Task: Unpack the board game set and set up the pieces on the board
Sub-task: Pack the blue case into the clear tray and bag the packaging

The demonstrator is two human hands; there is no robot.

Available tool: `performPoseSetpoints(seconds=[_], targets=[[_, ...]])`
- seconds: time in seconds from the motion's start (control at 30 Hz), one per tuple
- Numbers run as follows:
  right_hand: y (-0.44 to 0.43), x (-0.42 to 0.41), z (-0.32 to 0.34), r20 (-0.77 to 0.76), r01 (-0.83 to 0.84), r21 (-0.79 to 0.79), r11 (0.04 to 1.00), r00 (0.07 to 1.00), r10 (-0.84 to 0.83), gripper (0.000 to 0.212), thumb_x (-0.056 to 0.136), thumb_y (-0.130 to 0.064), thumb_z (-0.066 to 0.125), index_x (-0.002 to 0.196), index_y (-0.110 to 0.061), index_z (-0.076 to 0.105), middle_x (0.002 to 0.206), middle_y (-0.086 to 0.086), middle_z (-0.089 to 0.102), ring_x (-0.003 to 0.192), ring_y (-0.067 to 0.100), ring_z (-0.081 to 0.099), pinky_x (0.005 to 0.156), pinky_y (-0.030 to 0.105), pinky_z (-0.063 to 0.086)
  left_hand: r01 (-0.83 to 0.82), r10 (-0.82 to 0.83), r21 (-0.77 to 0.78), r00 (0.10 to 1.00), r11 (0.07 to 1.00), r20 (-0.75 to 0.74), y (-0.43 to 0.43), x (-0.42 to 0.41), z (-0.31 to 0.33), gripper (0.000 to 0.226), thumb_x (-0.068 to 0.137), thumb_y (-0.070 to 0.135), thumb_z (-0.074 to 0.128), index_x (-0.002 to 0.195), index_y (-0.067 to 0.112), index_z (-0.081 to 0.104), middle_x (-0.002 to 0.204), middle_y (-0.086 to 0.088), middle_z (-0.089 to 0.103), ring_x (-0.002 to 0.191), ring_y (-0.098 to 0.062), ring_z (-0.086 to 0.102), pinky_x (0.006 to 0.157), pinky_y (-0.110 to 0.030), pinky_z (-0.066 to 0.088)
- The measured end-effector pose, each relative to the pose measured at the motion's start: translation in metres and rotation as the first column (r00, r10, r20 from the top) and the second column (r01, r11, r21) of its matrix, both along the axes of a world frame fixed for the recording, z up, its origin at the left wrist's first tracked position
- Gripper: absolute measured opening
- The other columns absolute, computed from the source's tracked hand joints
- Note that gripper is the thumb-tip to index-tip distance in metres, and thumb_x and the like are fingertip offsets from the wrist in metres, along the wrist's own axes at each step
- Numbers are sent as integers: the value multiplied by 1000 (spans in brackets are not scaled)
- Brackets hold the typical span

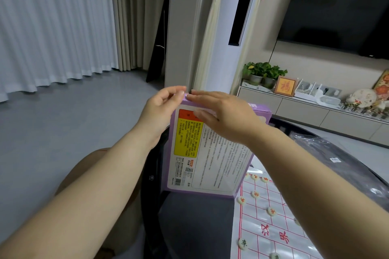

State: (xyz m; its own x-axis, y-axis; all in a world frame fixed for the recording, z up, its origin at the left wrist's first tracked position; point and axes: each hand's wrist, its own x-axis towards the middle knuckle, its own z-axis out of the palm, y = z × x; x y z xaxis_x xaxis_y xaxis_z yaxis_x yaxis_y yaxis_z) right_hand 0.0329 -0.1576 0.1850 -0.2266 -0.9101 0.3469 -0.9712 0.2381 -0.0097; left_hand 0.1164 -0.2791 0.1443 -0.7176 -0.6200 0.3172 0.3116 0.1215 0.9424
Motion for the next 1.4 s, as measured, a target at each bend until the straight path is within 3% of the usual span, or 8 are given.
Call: performPoseSetpoints(seconds=[0.33, 0.53, 0.77, 0.87, 0.97, 1.03, 1.13, 1.4], targets=[[42, -11, -4, -114, 320, 145, 936, 945, -306, 54, 98, -36, 25, 146, -22, 5, 155, -3, 11, 142, 13, 14, 116, 28, 6, -36, 44, -217, 998, 975, 35, -1, 2, -5, 15, 90, 28, 45, 105, 27, 50, 90, 12, 60, 77, 0, 60, 59, -5, 47], [47, -9, -2, -55, 295, 130, 947, 956, -290, 57, 96, -39, 33, 146, -21, 12, 154, -5, 17, 141, 12, 18, 115, 27, 10, 13, 6, -156, 993, 988, 119, 8, 1, -13, 69, 81, 10, 62, 136, 32, 27, 98, 13, 55, 85, 0, 55, 65, -16, 47], [63, -7, -6, 225, 387, -196, 901, 912, -343, 44, 93, -38, 40, 134, -22, 42, 145, -6, 38, 138, 14, 22, 115, 35, 7, 26, -32, -212, 999, 977, -22, 17, 10, -13, 33, 76, -3, 63, 94, 22, 53, 75, 16, 66, 66, 7, 62, 56, -7, 48], [78, -9, -1, 519, 565, -374, 736, 785, -339, 45, 92, -37, 45, 132, -18, 44, 142, 1, 38, 134, 19, 28, 111, 39, 23, 15, -56, -344, 992, 939, -110, 32, 15, -4, 44, 71, -7, 68, 86, 30, 49, 68, 32, 64, 66, 15, 59, 63, -3, 46], [99, -11, 13, 901, 745, -284, 603, 422, -97, 53, 90, -44, 45, 134, -15, 36, 135, 6, 42, 114, 21, 43, 79, 35, 46, -22, -82, -514, 981, 858, -177, 50, 23, 9, 40, 60, 18, 79, 84, 35, 53, 78, 38, 61, 73, 18, 56, 68, 0, 41], [118, -11, 18, 988, 757, -143, 637, 144, 49, 57, 88, -52, 45, 126, -11, 39, 119, 10, 52, 102, 25, 52, 69, 35, 50, -61, -92, -663, 977, 746, -193, 66, 28, 13, 34, 62, 38, 68, 93, 35, 54, 90, 37, 59, 80, 15, 55, 70, 1, 38], [135, -13, 13, 992, 696, -6, 718, -87, 93, 45, 86, -50, 49, 104, -9, 45, 81, 13, 60, 78, 27, 63, 60, 38, 57, -115, -125, -828, 968, 549, -217, 82, 28, 7, 35, 74, 32, 58, 107, 26, 49, 106, 13, 56, 90, -4, 56, 77, -5, 42], [179, -24, -12, 956, 790, -51, 611, -137, 258, 18, 90, -12, 52, 73, -6, 48, 69, 11, 55, 36, 12, 59, 36, 22, 50, -116, -183, -963, 970, 242, -162, 108, 10, -5, 48, 74, 38, 59, 117, 20, 47, 125, -1, 50, 120, -20, 42, 102, -39, 37]])
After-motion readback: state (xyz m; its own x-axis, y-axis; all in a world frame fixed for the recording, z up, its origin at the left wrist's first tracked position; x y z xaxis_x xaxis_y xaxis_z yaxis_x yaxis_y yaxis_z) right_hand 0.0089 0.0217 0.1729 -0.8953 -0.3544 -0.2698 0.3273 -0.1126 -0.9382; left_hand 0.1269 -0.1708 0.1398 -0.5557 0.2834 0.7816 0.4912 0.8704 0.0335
